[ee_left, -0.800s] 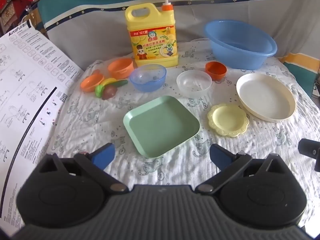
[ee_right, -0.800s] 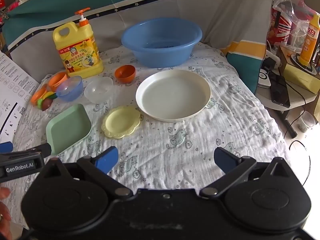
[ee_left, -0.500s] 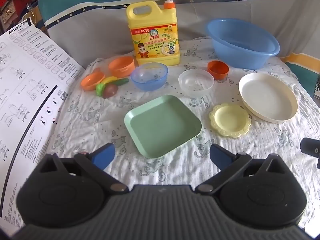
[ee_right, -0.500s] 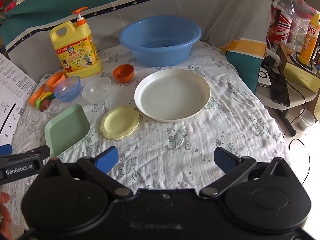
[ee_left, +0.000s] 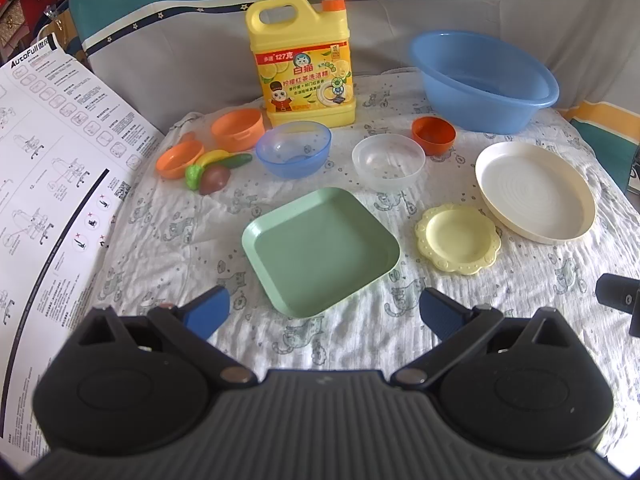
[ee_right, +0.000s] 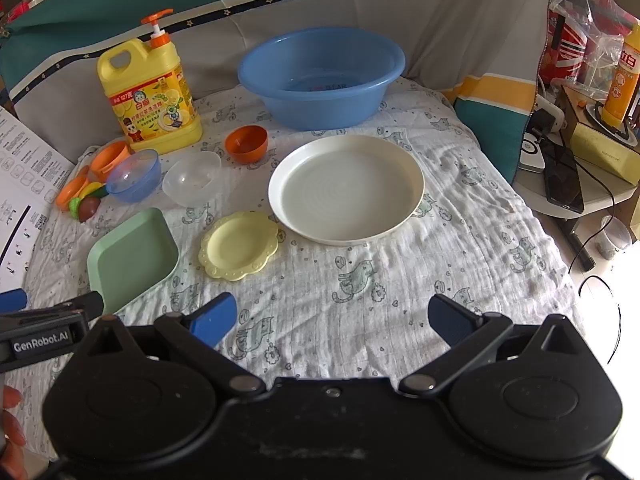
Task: Organize plates and bowls
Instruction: 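Move the right gripper toward the large white plate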
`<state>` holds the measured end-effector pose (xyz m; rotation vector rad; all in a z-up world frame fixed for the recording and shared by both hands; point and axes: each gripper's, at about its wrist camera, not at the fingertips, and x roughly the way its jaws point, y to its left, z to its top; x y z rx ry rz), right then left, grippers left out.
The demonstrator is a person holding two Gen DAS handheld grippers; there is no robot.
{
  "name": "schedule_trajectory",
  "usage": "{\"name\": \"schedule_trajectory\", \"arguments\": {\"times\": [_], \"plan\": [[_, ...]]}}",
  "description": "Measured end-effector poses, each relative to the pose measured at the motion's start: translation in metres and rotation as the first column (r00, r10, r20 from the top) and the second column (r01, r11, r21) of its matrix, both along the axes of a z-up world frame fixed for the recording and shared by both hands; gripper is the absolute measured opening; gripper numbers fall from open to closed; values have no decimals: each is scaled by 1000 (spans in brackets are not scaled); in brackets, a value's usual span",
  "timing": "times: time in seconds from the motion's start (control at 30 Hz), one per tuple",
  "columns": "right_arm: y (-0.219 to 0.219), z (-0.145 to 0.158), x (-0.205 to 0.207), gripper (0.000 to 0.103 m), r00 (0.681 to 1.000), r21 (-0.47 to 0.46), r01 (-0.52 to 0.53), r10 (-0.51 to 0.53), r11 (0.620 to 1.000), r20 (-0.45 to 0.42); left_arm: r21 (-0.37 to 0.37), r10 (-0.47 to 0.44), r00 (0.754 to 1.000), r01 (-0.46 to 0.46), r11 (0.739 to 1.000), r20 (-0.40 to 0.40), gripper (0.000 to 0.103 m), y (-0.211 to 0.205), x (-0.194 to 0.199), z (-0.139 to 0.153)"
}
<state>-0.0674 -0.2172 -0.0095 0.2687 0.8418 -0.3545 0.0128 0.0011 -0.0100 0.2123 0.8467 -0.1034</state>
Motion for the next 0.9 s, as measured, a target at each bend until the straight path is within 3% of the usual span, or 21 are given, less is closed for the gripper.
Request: {"name": "schedule_trajectory", "arguments": {"times": [0.9], "plan": [[-2, 3, 8, 103, 1000, 8, -11, 11, 1000, -17, 4, 2, 1000, -2, 1000, -7, 103, -3, 2, 6]]}}
